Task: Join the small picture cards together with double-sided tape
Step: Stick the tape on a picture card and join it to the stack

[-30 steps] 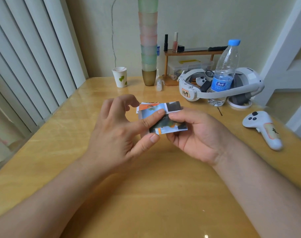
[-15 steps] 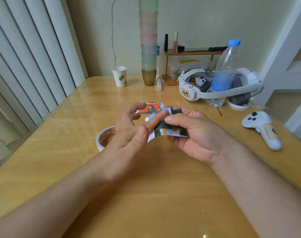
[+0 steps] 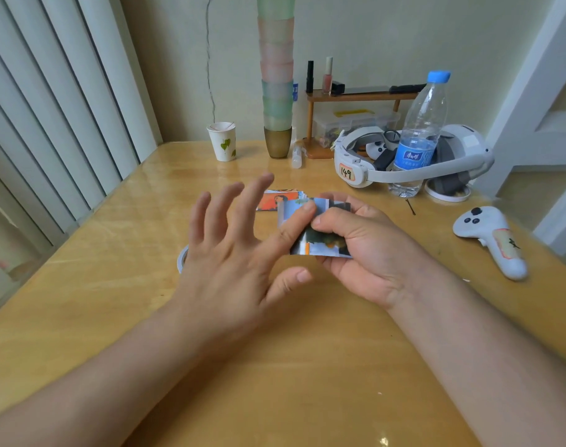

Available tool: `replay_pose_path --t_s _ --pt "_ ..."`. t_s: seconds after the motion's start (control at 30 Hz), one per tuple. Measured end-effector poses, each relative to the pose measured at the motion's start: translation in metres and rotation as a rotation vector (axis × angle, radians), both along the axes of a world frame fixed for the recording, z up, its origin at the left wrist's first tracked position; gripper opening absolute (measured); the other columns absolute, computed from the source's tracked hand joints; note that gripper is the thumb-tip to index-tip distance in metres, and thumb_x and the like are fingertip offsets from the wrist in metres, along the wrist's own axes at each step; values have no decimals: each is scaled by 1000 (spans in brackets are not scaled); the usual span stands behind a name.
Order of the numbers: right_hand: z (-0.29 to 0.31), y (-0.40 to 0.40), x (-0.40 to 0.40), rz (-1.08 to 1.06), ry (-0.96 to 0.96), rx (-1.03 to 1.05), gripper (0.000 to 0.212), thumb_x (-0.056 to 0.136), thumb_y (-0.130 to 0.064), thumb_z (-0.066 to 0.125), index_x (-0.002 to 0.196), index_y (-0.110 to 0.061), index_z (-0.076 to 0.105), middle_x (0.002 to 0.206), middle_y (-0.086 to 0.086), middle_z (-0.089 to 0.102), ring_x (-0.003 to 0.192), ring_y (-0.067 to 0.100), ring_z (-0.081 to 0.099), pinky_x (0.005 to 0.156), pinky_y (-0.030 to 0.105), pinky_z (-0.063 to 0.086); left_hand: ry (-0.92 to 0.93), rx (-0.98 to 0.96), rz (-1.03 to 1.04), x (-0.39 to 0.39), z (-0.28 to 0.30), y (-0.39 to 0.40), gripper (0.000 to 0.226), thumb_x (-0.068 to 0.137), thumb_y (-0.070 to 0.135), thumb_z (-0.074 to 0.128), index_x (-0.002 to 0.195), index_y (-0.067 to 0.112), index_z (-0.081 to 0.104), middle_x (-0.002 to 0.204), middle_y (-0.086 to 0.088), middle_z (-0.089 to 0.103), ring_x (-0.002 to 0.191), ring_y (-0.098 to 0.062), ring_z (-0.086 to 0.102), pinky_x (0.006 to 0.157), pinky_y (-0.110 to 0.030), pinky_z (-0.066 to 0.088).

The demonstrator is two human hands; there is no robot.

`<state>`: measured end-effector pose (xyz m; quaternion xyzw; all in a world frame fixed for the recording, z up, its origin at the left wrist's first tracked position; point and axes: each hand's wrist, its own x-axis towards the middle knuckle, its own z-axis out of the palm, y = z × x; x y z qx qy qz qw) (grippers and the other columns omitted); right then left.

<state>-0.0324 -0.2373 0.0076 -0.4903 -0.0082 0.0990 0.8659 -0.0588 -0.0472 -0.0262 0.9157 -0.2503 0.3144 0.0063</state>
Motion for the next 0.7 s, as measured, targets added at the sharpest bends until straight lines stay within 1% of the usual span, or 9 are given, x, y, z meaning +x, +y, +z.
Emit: replay_pose_path --t_s 0.17,0.23,0.33,0.4,0.43,0.5,0.57,0.63,0.7 --pt "0 4 -3 -120 -67 -43 30 87 12 66 97 -16 69 93 6 74 82 20 73 68 33 58 -7 29 158 -1 5 -10 76 94 72 48 162 45 28 168 -13 31 146 -48 37 118 -69 22" --pt "0 8 -4 -198 -105 -103 31 86 14 65 95 -16 69 85 3 72 78 19 71 72 37 59 130 30 202 -5 4 -11 82 89 73 48 163 44 24 169 -10 27 147 -46 33 119 -67 20" --pt "4 7 -3 -239 -150 -104 33 86 16 62 100 -14 69 89 5 70 83 23 70 76 42 57 434 -146 162 2 -1 -1 88 86 79 39 162 52 2 169 5 11 150 -34 17 123 -56 20" --pt "7 3 -3 -219 -163 -88 32 87 15 63 101 -13 69 89 4 72 84 24 73 67 38 58 544 -288 61 6 -6 8 95 87 73 50 157 60 -13 163 16 11 149 -21 11 123 -48 22" --pt "7 1 -3 -202 -154 -80 31 88 15 64 101 -13 69 86 3 74 83 23 75 63 36 58 548 -372 4 6 -5 10 95 88 68 57 156 63 -11 159 21 15 149 -15 12 122 -43 23" --pt "5 0 -3 -171 -128 -84 30 88 13 65 100 -14 68 82 0 76 80 20 76 61 34 58 538 -623 -93 8 -1 8 85 87 56 63 154 67 12 154 28 27 149 -2 20 117 -32 29" --pt "4 1 -2 -165 -109 -96 29 89 12 65 100 -14 68 85 1 77 81 20 76 61 33 58 562 -1003 -187 9 3 3 63 89 39 67 147 55 47 146 23 54 137 0 45 106 -27 39" --pt "3 0 0 -174 -102 -92 29 89 12 65 100 -15 68 89 4 77 86 23 75 64 34 57 655 -1409 -271 10 10 -1 32 96 21 66 123 35 75 118 12 75 111 -11 62 93 -28 45" --pt "3 -1 1 -174 -99 -84 29 89 12 64 101 -14 68 93 6 76 91 27 75 68 36 58 712 -1598 -303 7 18 -5 30 104 14 58 98 26 85 96 7 78 97 -15 64 88 -28 46"
